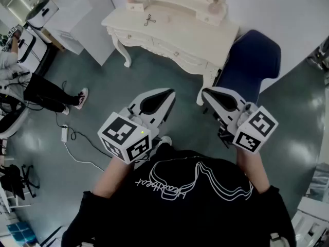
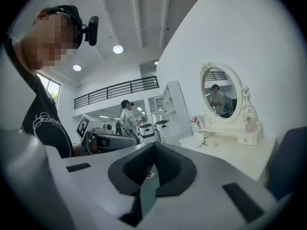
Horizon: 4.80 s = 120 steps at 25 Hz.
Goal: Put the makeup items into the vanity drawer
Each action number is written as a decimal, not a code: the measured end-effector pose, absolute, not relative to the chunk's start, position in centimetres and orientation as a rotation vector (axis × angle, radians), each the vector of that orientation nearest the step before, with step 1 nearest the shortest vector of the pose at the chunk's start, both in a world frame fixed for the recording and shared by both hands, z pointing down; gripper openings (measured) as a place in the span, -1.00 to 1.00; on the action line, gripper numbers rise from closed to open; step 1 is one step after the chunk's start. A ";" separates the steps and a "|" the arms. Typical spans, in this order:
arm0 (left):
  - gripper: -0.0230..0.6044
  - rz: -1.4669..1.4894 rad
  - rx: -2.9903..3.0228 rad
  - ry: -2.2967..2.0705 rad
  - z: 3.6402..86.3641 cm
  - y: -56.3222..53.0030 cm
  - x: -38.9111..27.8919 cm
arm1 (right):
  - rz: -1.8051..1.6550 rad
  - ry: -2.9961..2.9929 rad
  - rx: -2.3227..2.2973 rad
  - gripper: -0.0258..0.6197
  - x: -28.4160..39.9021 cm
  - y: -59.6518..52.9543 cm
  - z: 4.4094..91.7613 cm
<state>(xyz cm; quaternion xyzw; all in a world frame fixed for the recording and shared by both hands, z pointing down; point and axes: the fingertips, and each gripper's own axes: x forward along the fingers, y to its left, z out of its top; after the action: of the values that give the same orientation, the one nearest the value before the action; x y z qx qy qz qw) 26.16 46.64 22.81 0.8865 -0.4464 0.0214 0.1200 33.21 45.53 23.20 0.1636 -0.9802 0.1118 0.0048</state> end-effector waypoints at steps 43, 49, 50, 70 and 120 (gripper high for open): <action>-0.92 0.041 2.473 -1.267 26.7 31.0 5.8 | 0.501 -3.019 0.588 -0.91 14.7 30.3 26.8; -0.92 0.008 2.427 -1.271 27.5 27.2 3.5 | 0.511 -3.027 0.532 -0.91 12.4 26.0 27.5; -0.92 0.019 2.427 -1.272 27.7 26.3 3.2 | 0.523 -3.025 0.529 -0.91 12.0 24.9 27.7; -0.92 0.254 2.416 -1.247 31.3 -0.8 -2.3 | 0.629 -2.947 0.567 -0.91 6.1 -2.8 30.3; -0.82 0.872 2.167 -1.121 51.9 -17.6 -5.8 | 1.053 -2.697 1.066 -0.91 10.2 -12.3 40.4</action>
<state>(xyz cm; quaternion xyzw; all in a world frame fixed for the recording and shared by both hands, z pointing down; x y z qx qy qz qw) -5.76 -17.56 51.88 0.8048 -0.4163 0.3240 0.2720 10.19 -12.30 40.42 0.3454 -0.8738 0.3410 0.0282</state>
